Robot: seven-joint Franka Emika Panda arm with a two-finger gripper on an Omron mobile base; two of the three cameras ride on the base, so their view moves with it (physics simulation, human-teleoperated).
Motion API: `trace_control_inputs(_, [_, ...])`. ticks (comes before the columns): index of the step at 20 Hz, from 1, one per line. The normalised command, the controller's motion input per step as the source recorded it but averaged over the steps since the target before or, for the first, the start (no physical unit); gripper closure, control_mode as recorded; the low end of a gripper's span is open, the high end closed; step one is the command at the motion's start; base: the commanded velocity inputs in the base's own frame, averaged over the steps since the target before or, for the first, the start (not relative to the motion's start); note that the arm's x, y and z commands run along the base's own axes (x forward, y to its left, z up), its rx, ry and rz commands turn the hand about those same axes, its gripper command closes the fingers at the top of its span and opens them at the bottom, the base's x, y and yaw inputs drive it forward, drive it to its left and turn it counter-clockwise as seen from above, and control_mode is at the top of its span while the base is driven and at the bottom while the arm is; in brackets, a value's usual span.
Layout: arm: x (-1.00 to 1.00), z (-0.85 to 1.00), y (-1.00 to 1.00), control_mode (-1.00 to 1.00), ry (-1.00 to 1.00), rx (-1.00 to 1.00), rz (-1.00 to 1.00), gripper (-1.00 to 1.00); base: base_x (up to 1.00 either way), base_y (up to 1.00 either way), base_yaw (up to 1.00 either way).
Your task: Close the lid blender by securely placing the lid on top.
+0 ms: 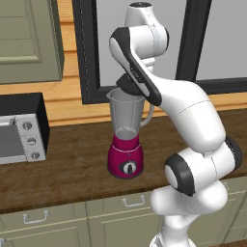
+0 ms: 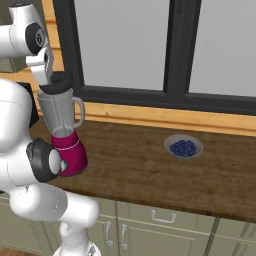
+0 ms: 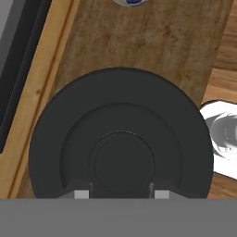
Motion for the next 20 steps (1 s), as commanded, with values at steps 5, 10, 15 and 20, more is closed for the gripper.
trace_control_inputs(5, [0.00,0.00,0.00,-1.00,0.00,0.00,0.03,1.00,0.00,0.00,0.00])
trace_control_inputs(10, [0.00,-0.04,0.14,-1.00,0.00,0.00,0.02,1.00,0.00,0.00,0.00])
trace_control_inputs(15, [0.00,-0.07,0.15,-1.00,0.01,-0.01,0.04,1.00,0.00,0.00,0.00])
trace_control_inputs(20, [0.00,-0.11,0.04,-1.00,0.03,-0.04,0.04,1.00,0.00,0.00,0.00])
